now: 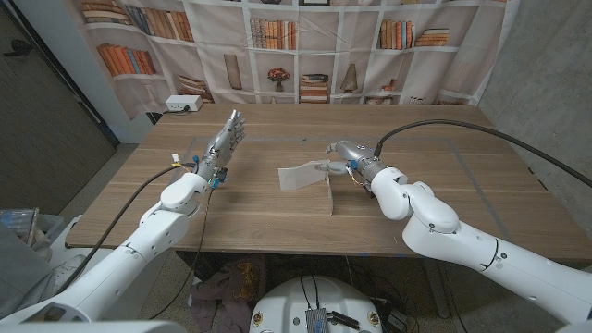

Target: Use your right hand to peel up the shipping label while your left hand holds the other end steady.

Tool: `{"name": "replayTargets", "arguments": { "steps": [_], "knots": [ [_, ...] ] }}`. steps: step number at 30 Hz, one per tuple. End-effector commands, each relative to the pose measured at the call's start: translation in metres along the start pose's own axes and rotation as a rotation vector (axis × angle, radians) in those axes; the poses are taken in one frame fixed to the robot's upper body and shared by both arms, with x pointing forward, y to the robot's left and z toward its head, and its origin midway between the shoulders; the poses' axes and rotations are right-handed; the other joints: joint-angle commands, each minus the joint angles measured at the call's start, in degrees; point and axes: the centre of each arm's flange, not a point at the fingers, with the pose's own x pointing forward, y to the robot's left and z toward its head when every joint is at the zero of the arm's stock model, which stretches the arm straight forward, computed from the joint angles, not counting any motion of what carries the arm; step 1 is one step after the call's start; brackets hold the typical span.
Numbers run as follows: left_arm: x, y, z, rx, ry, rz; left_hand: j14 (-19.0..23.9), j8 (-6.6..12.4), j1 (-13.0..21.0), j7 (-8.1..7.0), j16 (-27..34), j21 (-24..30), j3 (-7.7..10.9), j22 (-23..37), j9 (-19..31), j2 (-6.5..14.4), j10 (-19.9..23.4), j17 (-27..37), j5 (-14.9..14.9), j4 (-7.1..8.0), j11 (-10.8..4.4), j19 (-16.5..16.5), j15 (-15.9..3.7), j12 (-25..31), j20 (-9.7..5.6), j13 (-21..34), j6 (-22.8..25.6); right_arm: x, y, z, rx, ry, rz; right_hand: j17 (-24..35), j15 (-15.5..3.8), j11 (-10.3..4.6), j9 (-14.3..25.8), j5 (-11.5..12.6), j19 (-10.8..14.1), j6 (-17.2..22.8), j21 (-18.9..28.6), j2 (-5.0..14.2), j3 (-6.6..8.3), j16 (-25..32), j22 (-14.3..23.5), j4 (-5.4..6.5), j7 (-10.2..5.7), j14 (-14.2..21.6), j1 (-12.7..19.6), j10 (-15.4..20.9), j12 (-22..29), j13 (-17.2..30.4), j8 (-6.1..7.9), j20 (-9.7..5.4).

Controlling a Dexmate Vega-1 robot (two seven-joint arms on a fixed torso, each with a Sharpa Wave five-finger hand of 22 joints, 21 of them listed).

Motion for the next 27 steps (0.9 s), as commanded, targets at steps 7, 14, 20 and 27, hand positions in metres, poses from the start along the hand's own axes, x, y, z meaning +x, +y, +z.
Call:
{"name": "replayTargets", "arguments": {
  "steps": [7,14,20,27],
  "knots": [
    [-0.004,-0.002,-0.003,-0.01,0.007,0.002,-0.9,-0.16,0.5,-0.29,-0.3,-0.3,0.2,0.0,0.1,0.1,0.0,0.2,-0.2,0.09,-0.05,-0.4,-4.1,-0.2,-1.1,0.2,0.6,0.01,0.005,0.005,-0.056,-0.002,0.008,0.1,-0.13,-0.13,0.4,0.5,0.5,0.5,-0.4,0.33,0.61,0.1,0.2,-0.13,0.04,0.1,1.2,0.7,0.6,0.0,0.25,-0.31],
    [-0.005,-0.002,-0.004,-0.014,0.006,0.001,-1.0,-0.23,0.5,-0.38,-0.3,-0.4,0.22,0.0,0.1,0.1,-0.2,0.1,-0.2,0.09,0.03,-0.5,-3.95,-0.3,-0.97,0.2,0.6,0.014,0.007,0.004,-0.061,-0.005,0.007,0.0,-0.78,-0.5,0.6,0.6,1.1,1.7,-0.4,0.59,0.88,0.1,0.2,-0.05,-0.41,0.7,1.8,1.7,0.9,0.0,0.64,-1.67],
    [-0.005,-0.003,-0.005,-0.016,0.008,0.008,-1.0,-0.22,0.6,-0.37,-0.3,-0.4,0.22,0.0,0.1,0.1,-0.1,0.1,-0.3,0.09,-0.08,-0.5,-3.96,-0.3,-0.93,0.2,0.6,0.014,0.01,0.004,-0.076,0.0,0.008,0.0,-1.17,-1.1,0.7,0.7,1.4,2.7,-0.5,0.53,0.95,0.1,0.2,-0.06,-0.7,1.1,2.2,2.4,1.1,-0.1,0.99,-2.36],
    [-0.005,-0.006,-0.004,-0.014,0.009,0.0,-1.0,-0.22,0.6,-0.36,-0.3,-0.4,0.21,0.0,0.1,0.1,-0.1,0.1,-0.3,0.12,-0.04,-0.5,-3.9,-0.3,-0.9,0.2,0.7,0.015,0.013,0.001,-0.077,0.002,0.008,-0.1,-1.67,-1.47,0.8,0.7,2.4,4.5,-0.3,0.53,1.12,0.1,0.2,-0.12,-0.91,1.6,2.8,3.8,1.5,-0.2,1.58,-3.3]
  ]
}}
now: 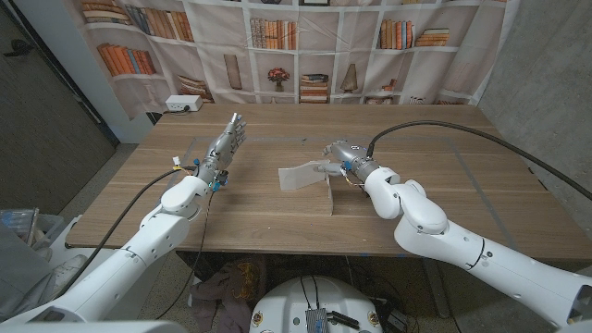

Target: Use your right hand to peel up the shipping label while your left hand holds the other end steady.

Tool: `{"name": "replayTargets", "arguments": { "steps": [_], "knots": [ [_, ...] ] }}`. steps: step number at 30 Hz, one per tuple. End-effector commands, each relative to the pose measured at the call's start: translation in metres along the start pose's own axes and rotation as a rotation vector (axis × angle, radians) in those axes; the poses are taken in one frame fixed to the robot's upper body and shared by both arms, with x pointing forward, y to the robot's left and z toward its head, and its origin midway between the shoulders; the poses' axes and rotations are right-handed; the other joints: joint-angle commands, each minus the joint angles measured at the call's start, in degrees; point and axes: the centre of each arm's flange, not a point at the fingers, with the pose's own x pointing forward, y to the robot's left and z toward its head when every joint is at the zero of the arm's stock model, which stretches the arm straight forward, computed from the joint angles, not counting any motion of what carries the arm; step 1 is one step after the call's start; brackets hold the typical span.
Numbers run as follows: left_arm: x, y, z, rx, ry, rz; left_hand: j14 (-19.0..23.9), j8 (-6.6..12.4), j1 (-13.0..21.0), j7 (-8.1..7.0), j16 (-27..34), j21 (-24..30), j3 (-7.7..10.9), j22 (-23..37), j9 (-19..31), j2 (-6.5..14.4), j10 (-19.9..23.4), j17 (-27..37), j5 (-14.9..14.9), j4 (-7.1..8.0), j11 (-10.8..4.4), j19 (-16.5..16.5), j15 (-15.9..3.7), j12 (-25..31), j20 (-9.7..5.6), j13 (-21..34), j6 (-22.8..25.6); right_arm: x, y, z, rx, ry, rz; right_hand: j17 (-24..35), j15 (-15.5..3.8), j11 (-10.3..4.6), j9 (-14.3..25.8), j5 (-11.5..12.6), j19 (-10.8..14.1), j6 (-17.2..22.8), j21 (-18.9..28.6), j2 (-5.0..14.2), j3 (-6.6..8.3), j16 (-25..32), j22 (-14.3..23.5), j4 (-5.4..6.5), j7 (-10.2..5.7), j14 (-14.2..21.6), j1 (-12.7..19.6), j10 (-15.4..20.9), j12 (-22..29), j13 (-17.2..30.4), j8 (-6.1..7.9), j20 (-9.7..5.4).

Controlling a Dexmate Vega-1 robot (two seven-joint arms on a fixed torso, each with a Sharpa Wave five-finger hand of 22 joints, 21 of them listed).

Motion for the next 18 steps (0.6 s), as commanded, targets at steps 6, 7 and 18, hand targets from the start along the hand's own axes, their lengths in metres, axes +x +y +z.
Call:
{"name": "replayTargets", "arguments": {
  "steps": [6,7,18],
  "knots": [
    [-0.0011,-0.0021,0.0003,-0.001,-0.003,0.008,-0.6,-0.01,0.2,-0.02,-0.1,-0.4,0.21,0.0,0.1,-0.3,-0.2,0.1,-0.1,0.13,-0.05,-0.3,-3.82,-0.4,-1.21,0.2,0.4,0.0036,0.0076,-0.0027,-0.033,0.006,0.019,-0.1,-1.09,-1.37,0.5,0.5,1.0,3.6,-0.1,0.09,0.8,0.0,0.2,-0.11,-1.26,0.9,1.8,2.6,1.1,0.0,1.36,-1.15],
    [-0.0012,-0.0019,0.0004,-0.009,-0.004,0.005,-0.6,-0.02,0.2,-0.08,-0.1,-0.4,0.21,0.0,0.1,-0.3,-0.1,0.1,-0.2,0.14,-0.03,-0.2,-3.84,-0.4,-1.25,0.2,0.4,0.0036,0.0085,-0.0031,-0.031,0.003,0.003,-0.1,-1.19,-1.54,0.5,0.5,1.1,3.8,-0.1,0.06,0.8,0.0,0.2,-0.1,-1.23,0.9,1.8,3.1,1.3,0.0,1.38,-1.13],
    [-0.006,0.0015,0.0003,-0.007,-0.002,0.013,-0.6,-0.04,0.3,-0.11,-0.1,-0.4,0.18,0.0,0.1,-0.3,-0.3,0.1,-0.2,0.18,0.1,-0.3,-3.84,-0.4,-1.17,0.2,0.5,0.0042,0.0123,0.0005,-0.071,0.003,-0.014,-0.1,-3.55,-3.95,0.5,0.1,3.4,9.4,0.0,-0.41,0.82,0.3,0.2,-0.1,-3.45,3.5,3.5,7.4,2.4,-0.3,2.87,-2.93]
  ]
}}
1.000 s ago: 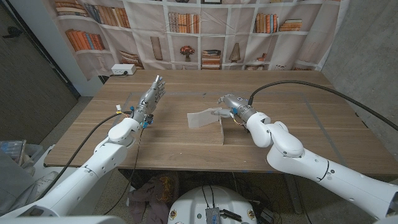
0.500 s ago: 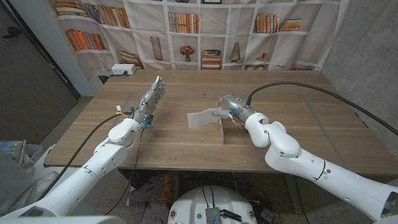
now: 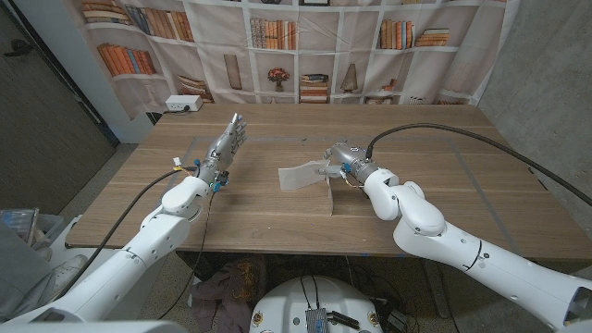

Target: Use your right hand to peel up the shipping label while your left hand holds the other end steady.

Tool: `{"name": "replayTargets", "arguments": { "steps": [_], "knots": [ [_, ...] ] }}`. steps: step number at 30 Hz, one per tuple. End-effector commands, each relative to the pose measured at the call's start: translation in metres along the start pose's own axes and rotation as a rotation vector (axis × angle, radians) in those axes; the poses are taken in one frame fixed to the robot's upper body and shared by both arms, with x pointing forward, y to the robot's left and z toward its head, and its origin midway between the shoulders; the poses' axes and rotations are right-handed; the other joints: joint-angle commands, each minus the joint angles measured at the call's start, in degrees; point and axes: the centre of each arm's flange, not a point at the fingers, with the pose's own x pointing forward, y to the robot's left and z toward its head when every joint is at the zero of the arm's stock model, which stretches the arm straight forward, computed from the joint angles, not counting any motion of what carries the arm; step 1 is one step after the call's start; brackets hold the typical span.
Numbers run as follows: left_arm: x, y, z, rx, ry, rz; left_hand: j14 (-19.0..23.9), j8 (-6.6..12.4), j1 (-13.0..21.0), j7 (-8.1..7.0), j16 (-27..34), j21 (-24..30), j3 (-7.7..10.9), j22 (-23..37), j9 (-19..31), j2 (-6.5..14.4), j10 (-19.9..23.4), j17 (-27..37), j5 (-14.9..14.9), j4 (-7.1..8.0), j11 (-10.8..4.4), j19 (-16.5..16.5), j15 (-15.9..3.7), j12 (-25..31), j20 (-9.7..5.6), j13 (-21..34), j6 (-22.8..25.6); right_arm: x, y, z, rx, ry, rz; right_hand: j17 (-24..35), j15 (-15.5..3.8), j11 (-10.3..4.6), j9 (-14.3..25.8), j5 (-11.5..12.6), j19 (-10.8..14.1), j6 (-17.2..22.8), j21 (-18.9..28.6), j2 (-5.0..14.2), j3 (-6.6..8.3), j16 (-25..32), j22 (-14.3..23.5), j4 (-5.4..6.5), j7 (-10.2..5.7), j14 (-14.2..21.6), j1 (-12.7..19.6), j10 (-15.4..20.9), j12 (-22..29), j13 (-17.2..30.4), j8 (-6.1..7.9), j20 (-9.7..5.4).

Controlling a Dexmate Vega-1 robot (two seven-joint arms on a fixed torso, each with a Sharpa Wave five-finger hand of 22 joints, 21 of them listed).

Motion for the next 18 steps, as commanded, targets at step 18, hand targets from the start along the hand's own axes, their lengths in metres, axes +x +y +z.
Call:
{"name": "replayTargets", "arguments": {
  "steps": [18],
  "knots": [
    [-0.012,0.0061,-0.0032,-0.015,-0.003,0.03,-0.6,-0.01,0.0,-0.08,-0.1,-0.4,0.06,0.0,0.2,-0.3,0.0,0.1,-0.1,0.4,0.06,-0.3,-3.76,0.0,-1.16,0.2,0.8,-0.0009,0.0091,0.0042,-0.056,0.007,-0.04,0.2,-8.71,-5.56,-0.4,-0.7,7.2,11.2,1.0,1.27,0.77,1.8,0.6,0.26,-8.24,12.6,7.3,13.7,3.4,-0.1,1.46,-5.02]
  ]
}}
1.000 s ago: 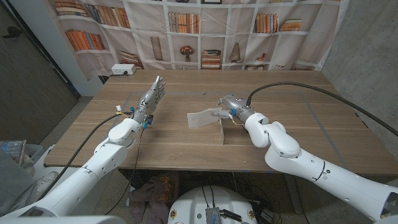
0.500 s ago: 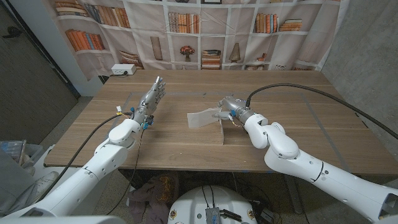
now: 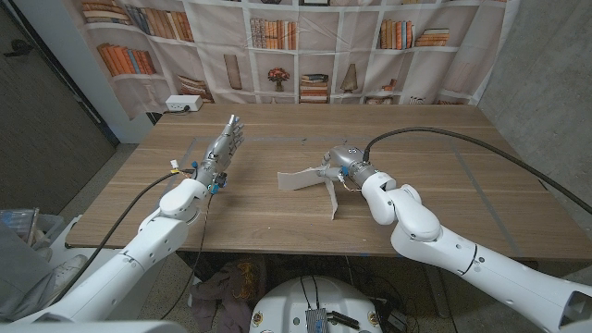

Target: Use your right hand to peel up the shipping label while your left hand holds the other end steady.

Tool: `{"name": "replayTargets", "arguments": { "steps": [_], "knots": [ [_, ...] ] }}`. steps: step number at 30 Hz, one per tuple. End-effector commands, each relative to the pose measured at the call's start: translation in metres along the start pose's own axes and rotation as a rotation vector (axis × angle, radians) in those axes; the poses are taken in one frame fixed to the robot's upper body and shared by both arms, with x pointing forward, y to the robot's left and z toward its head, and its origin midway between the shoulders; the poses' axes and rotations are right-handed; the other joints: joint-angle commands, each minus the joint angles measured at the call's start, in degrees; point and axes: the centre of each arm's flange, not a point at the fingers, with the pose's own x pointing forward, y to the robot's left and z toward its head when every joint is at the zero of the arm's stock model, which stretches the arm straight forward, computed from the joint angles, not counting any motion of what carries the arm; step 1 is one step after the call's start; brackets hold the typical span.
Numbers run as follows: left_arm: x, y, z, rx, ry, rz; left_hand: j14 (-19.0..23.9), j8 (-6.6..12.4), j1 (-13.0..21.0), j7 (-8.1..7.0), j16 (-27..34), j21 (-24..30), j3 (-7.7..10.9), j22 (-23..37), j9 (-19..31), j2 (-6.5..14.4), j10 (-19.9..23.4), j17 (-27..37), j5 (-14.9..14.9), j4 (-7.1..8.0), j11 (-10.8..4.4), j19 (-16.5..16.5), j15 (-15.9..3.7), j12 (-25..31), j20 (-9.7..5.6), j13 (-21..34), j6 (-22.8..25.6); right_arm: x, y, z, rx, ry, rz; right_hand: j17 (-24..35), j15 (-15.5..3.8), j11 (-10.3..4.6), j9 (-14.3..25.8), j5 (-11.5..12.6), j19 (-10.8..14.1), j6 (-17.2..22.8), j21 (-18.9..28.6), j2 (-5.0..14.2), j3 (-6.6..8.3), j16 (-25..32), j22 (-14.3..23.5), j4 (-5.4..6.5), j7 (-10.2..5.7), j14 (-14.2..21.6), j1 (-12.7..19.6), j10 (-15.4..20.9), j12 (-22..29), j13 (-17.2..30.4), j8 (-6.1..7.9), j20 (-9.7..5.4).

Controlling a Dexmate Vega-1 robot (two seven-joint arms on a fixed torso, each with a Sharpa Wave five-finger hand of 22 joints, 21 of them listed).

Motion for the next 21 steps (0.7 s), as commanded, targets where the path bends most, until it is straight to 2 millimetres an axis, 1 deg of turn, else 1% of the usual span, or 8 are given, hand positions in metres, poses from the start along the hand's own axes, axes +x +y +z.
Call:
{"name": "replayTargets", "arguments": {
  "steps": [1,2,3,5,12,15,18,21],
  "knots": [
    [-0.0047,0.0024,-0.0017,-0.007,-0.002,0.014,-0.6,-0.02,0.1,-0.44,-0.1,0.0,-0.2,0.0,0.2,-0.4,0.0,0.1,-0.1,0.17,0.03,-0.3,-3.77,0.0,-1.14,0.2,0.4,-0.0015,0.0021,-0.0007,-0.008,0.01,-0.021,0.3,-6.76,0.17,0.4,-0.1,2.1,-1.8,0.7,-0.19,-0.33,1.1,0.4,0.51,-1.23,4.1,1.2,3.9,1.1,0.1,-1.14,-1.15],
    [-0.0046,0.0023,-0.002,-0.009,-0.003,0.013,-0.6,-0.02,0.0,-0.4,-0.1,0.0,-0.22,0.0,0.2,-0.4,-0.1,0.1,-0.2,0.21,0.14,-0.3,-3.78,0.0,-1.13,0.2,0.5,-0.0019,0.0017,-0.001,-0.002,0.012,-0.029,0.5,-7.46,0.04,0.6,-0.1,2.7,-1.9,0.8,-0.02,-0.48,1.8,0.5,0.74,-1.38,6.7,1.3,6.4,1.8,0.1,-1.32,-0.8],
    [-0.0047,0.0021,-0.0018,-0.008,-0.002,0.014,-0.6,-0.02,0.0,-0.4,-0.1,0.0,-0.24,0.0,0.2,-0.4,-0.1,0.1,-0.2,0.22,0.13,-0.3,-3.78,0.0,-1.13,0.2,0.5,-0.0028,0.0014,-0.0014,0.005,0.014,-0.046,0.5,-8.38,-1.54,0.8,-0.1,3.7,-0.7,1.1,-0.01,-0.53,2.0,0.6,0.73,-2.49,8.7,1.6,8.7,2.3,0.1,-0.99,-0.61],
    [-0.0047,0.0014,-0.002,-0.011,-0.004,0.013,-0.6,-0.02,0.0,-0.44,0.0,0.0,-0.26,0.0,0.2,-0.4,-0.1,0.2,-0.2,0.27,0.06,-0.3,-3.76,0.0,-1.09,0.2,0.5,-0.0041,0.0004,-0.0018,0.016,0.017,-0.07,0.8,-9.54,-2.76,1.1,-0.1,5.3,3.1,1.7,0.84,-0.24,2.5,0.7,0.94,-3.35,11.8,2.1,12.8,3.3,0.1,0.19,-1.42],
    [-0.004,-0.0004,-0.0028,-0.01,-0.002,0.011,-0.5,-0.04,-0.2,-0.42,0.0,0.0,-0.34,0.0,0.2,-0.4,0.0,0.2,-0.2,0.41,0.19,-0.3,-3.81,0.0,-1.04,0.2,0.5,-0.0069,-0.0023,-0.0027,0.054,0.012,-0.127,1.0,-10.83,-4.09,1.7,-0.2,8.1,6.0,2.8,3.23,1.67,3.3,1.2,0.85,-3.76,19.3,4.1,21.8,5.3,0.5,1.01,-2.66],
    [-0.0045,-0.0012,-0.0034,-0.014,-0.002,0.014,-0.5,-0.07,-0.3,-0.46,0.0,0.0,-0.37,0.0,0.2,-0.4,0.2,0.2,-0.2,0.47,0.11,-0.3,-3.8,0.0,-1.06,0.2,0.5,-0.0081,-0.0031,-0.0031,0.066,0.009,-0.147,1.3,-10.9,-4.16,2.6,-0.3,8.4,6.1,3.1,3.26,2.02,3.6,1.3,0.46,-3.64,20.8,5.3,24.8,6.2,1.0,1.5,-3.23],
    [-0.0052,-0.0021,-0.0037,-0.017,-0.001,0.016,-0.5,-0.03,-0.4,-0.51,0.0,0.0,-0.39,0.0,0.2,-0.4,0.1,0.2,-0.2,0.53,0.08,-0.3,-3.75,0.0,-1.03,0.2,0.6,-0.0084,-0.003,-0.004,0.066,0.005,-0.152,1.8,-11.13,-4.68,4.0,-0.2,8.8,7.3,3.5,3.15,2.27,4.4,1.7,0.22,-3.44,23.5,7.2,30.5,8.1,2.1,3.01,-3.66],
    [-0.0057,-0.0031,-0.0042,-0.016,0.004,0.015,-0.5,-0.03,-0.4,-0.52,0.0,0.0,-0.42,0.0,0.2,-0.4,0.1,0.2,-0.3,0.59,0.06,-0.3,-3.76,0.0,-0.98,0.2,0.7,-0.0094,-0.0026,-0.0055,0.08,-0.004,-0.164,2.0,-11.36,-4.48,4.2,-0.2,8.7,8.3,3.7,2.88,2.29,4.6,1.8,0.0,-3.44,24.3,8.1,31.3,8.3,2.5,3.58,-3.88]
  ]
}}
